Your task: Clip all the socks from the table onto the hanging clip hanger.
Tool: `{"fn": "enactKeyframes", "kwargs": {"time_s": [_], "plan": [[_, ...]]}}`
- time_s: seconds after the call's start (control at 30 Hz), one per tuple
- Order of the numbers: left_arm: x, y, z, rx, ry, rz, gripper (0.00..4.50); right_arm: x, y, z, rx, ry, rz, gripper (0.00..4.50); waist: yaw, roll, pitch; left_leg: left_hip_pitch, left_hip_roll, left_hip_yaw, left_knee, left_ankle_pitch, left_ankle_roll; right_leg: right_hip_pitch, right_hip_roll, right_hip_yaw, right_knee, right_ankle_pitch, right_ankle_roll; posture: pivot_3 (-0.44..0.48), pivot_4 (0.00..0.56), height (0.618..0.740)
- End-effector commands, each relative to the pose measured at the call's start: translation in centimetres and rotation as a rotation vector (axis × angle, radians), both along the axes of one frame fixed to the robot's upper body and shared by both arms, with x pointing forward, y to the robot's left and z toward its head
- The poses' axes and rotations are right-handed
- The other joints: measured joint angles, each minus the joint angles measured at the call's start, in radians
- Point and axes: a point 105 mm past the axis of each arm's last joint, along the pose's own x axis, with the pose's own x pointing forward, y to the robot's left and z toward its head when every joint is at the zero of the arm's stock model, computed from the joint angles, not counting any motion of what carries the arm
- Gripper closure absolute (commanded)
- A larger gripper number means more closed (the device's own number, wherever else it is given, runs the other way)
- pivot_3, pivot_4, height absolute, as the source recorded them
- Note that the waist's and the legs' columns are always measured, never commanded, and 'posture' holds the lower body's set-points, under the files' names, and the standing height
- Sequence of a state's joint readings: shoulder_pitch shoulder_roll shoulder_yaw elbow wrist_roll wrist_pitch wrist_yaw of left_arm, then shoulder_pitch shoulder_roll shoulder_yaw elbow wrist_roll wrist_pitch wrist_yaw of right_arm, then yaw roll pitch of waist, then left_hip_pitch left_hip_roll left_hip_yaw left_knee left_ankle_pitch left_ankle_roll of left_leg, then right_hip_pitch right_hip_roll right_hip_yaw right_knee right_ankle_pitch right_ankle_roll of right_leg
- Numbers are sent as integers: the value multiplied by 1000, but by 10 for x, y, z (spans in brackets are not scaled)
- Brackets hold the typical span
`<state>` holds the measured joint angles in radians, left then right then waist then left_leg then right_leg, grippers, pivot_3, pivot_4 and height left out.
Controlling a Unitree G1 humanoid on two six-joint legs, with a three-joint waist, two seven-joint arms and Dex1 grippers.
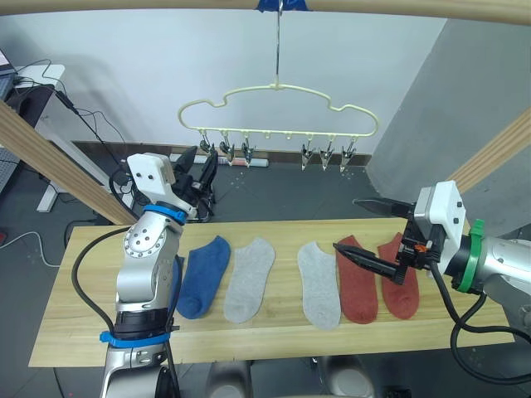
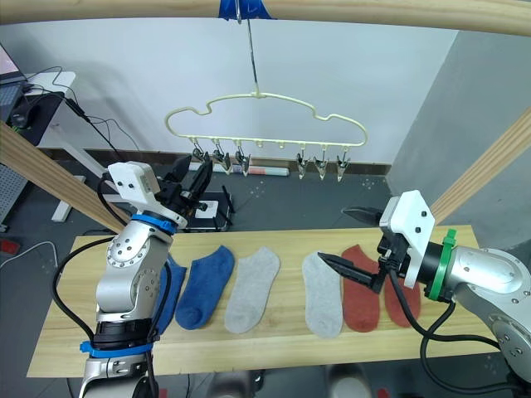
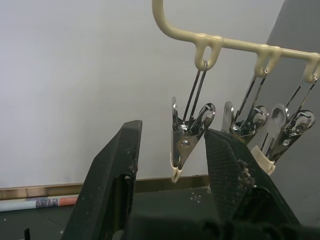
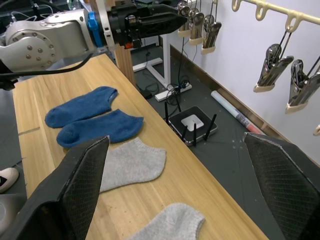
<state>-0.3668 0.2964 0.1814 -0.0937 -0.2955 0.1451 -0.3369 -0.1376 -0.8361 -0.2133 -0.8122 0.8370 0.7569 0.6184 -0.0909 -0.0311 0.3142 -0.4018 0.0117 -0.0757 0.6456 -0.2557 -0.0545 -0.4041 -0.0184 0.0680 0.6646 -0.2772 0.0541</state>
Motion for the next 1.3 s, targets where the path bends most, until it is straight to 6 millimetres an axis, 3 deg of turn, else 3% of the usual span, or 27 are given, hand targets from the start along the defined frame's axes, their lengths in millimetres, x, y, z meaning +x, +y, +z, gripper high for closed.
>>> {"fn": "enactKeyframes", "kwargs": {"time_s": [0.03, 1.1, 1.2, 1.3], "plan": [[-3, -1, 17, -10, -70, 2, 2330, -6, 3, 9, 4, -48, 31, 0, 0, 0, 1, 0, 0, 0, 0, 0, 0, 0, 0, 0, 0, 0, 0, -229, 357, 740], [-5, -10, 36, -52, -108, -30, 2330, -4, 6, 12, 5, -49, 40, 0, 1, -3, 14, -1, 0, 0, 0, 0, 0, -1, 0, 0, -1, 0, 0, -221, 358, 740], [-5, -9, 37, -55, -111, -29, 2857, -4, 7, 11, 5, -47, 41, 0, 1, -3, 14, -1, 0, 0, 0, 0, 0, -1, 0, 0, -1, 0, 0, -222, 359, 740], [-6, -9, 37, -53, -112, -31, 3699, -4, 7, 11, 5, -45, 41, 0, 1, -3, 14, -1, 0, 0, 0, 0, 0, -1, 0, 0, -1, 0, 0, -222, 360, 740]]}}
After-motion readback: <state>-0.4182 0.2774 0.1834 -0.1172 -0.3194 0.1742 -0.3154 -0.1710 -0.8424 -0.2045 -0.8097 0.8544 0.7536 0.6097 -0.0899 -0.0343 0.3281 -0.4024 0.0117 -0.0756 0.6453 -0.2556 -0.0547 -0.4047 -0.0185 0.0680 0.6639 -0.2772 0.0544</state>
